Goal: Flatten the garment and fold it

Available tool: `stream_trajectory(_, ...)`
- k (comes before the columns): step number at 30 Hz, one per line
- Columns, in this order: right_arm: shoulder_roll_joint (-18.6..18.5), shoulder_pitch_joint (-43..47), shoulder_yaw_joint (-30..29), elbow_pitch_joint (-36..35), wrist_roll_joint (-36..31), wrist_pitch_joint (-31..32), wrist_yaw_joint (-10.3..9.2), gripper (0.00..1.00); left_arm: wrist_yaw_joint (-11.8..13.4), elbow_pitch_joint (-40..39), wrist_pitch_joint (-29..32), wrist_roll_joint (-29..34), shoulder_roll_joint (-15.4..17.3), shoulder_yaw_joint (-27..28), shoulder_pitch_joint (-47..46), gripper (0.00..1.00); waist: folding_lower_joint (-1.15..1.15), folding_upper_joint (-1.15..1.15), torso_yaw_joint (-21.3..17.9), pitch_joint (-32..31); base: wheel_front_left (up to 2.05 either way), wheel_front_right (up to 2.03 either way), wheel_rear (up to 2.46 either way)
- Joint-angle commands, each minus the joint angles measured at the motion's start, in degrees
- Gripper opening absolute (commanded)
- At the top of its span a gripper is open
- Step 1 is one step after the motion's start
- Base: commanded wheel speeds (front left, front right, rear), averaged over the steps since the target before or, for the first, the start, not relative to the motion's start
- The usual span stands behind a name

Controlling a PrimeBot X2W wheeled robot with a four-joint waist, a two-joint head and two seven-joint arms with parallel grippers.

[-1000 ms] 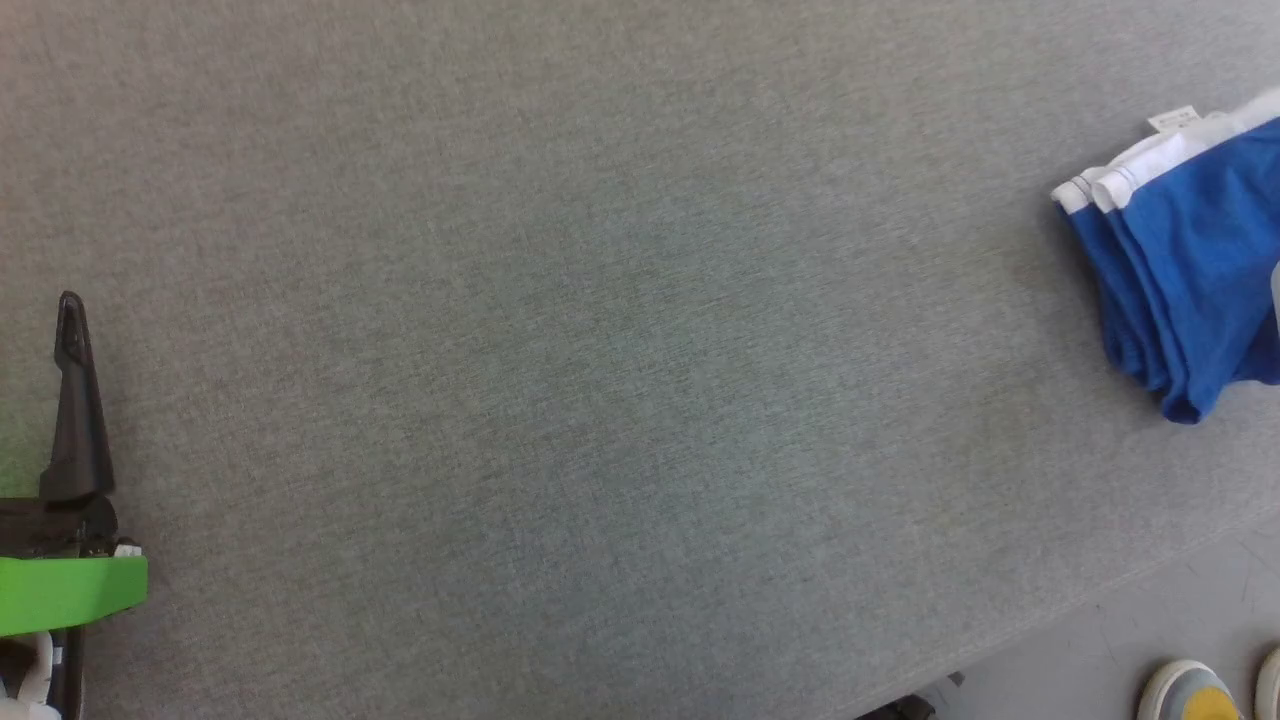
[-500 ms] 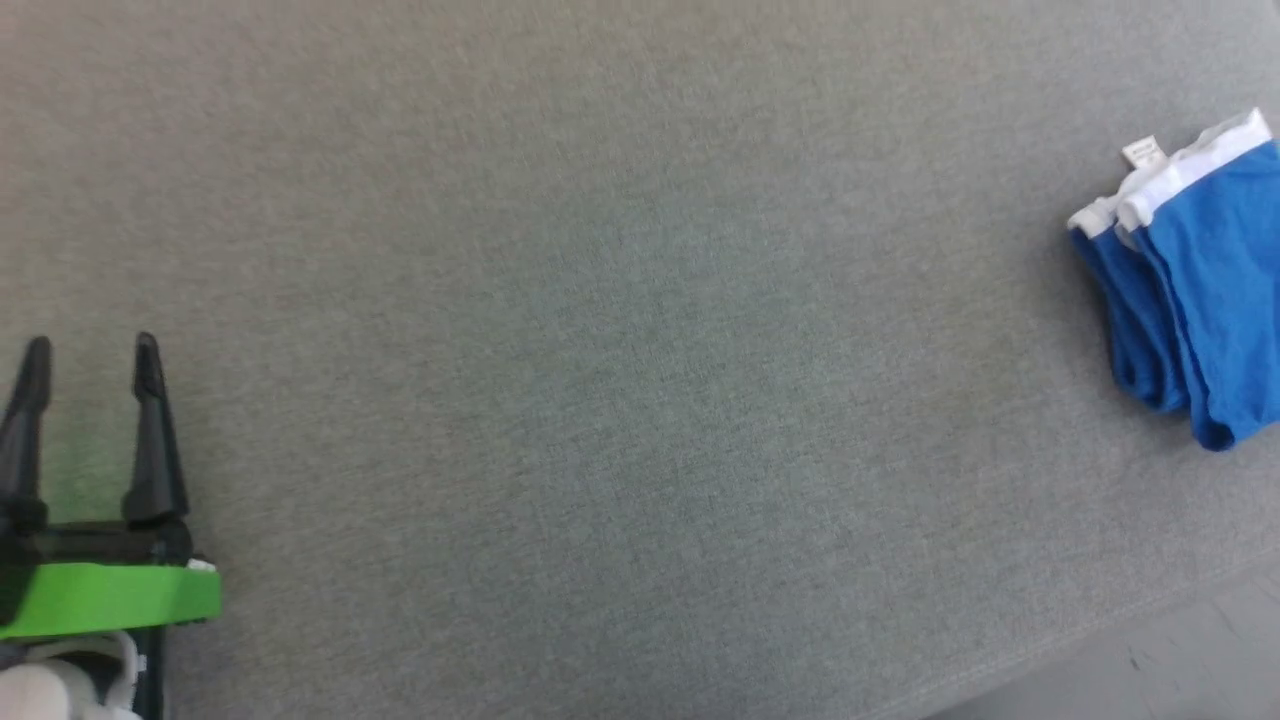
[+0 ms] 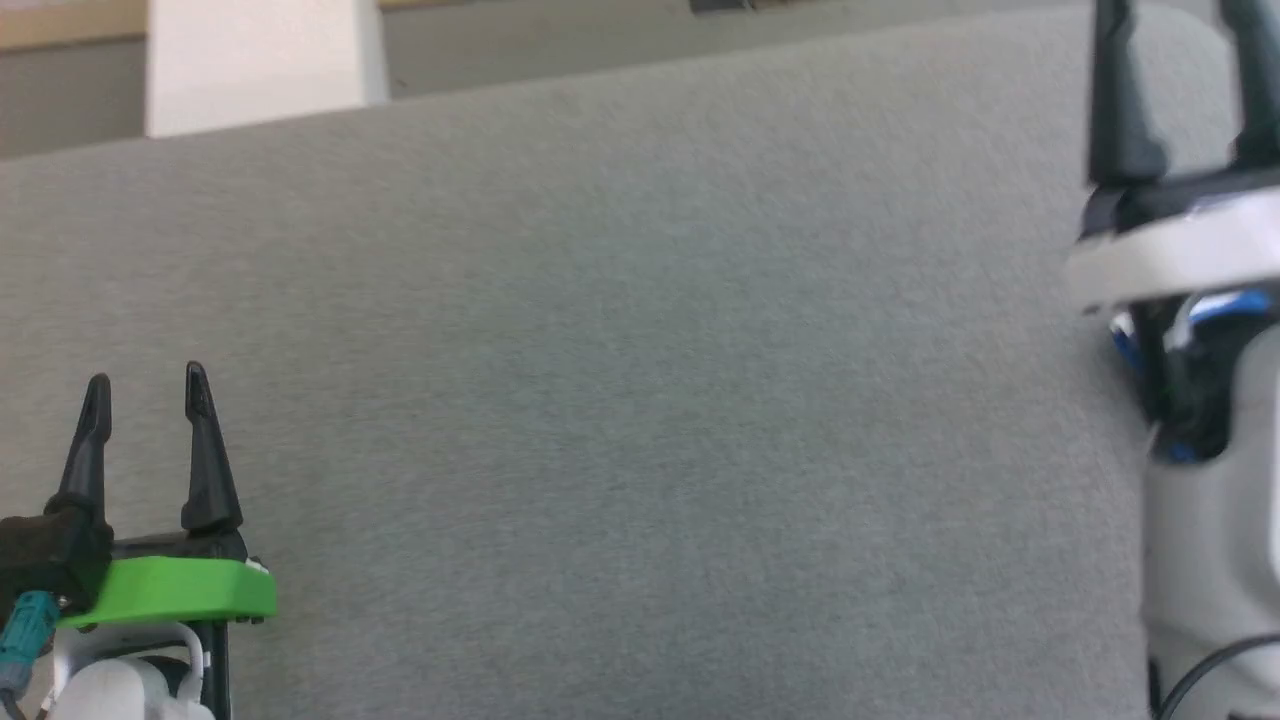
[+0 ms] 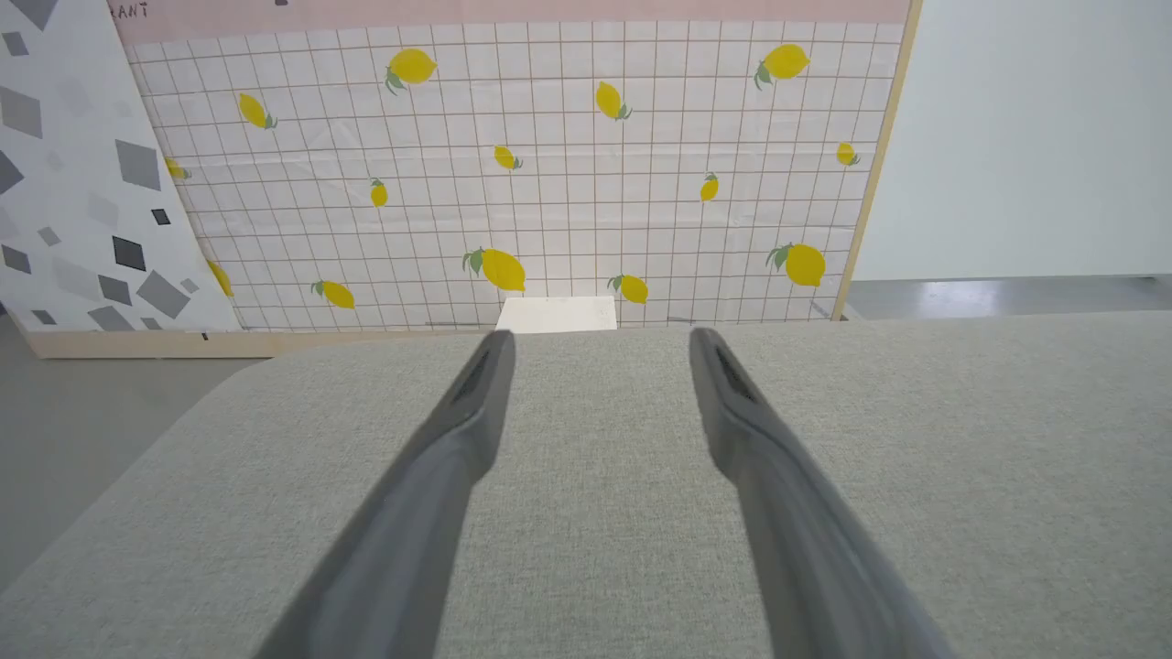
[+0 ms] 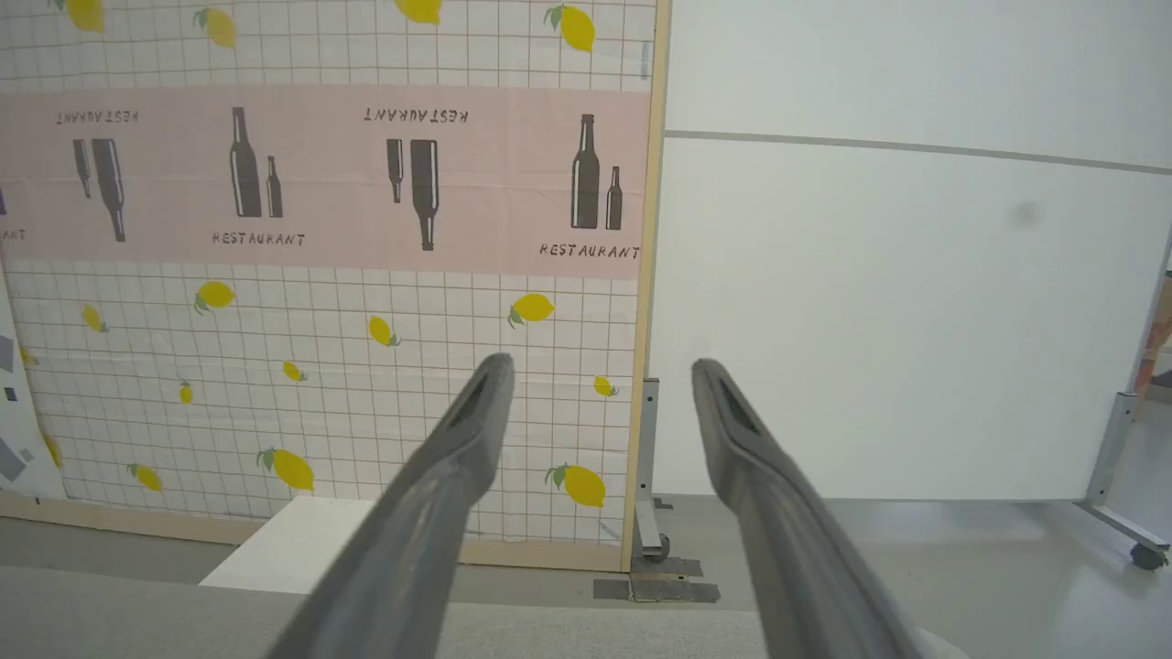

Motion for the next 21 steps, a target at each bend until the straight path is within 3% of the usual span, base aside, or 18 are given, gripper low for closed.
stream_trajectory(1,0.56,2.66,0.08,0.04,0.09,-2.62,-0.11,1.00,0.62,0.73,-0.25,0.93,-0.43,0.05,-1.15,1.00,0.00,0.00,5.70,-5.86,0.00,0.00,0.00)
stream_trajectory(10,1.18,13.00,3.75,8.49,4.71,-13.32,-0.11,1.00,1.89,3.82,-0.27,1.36,-3.32,-1.43,-1.75,1.00,0.00,0.00,8.53,-9.88,0.00,0.00,0.00)
stream_trajectory(21,1.20,21.24,3.37,13.68,3.82,-15.39,-0.11,1.00,0.97,8.19,-0.28,2.76,-5.75,-4.84,-1.32,1.00,0.00,0.00,9.62,-12.01,0.00,0.00,0.00)
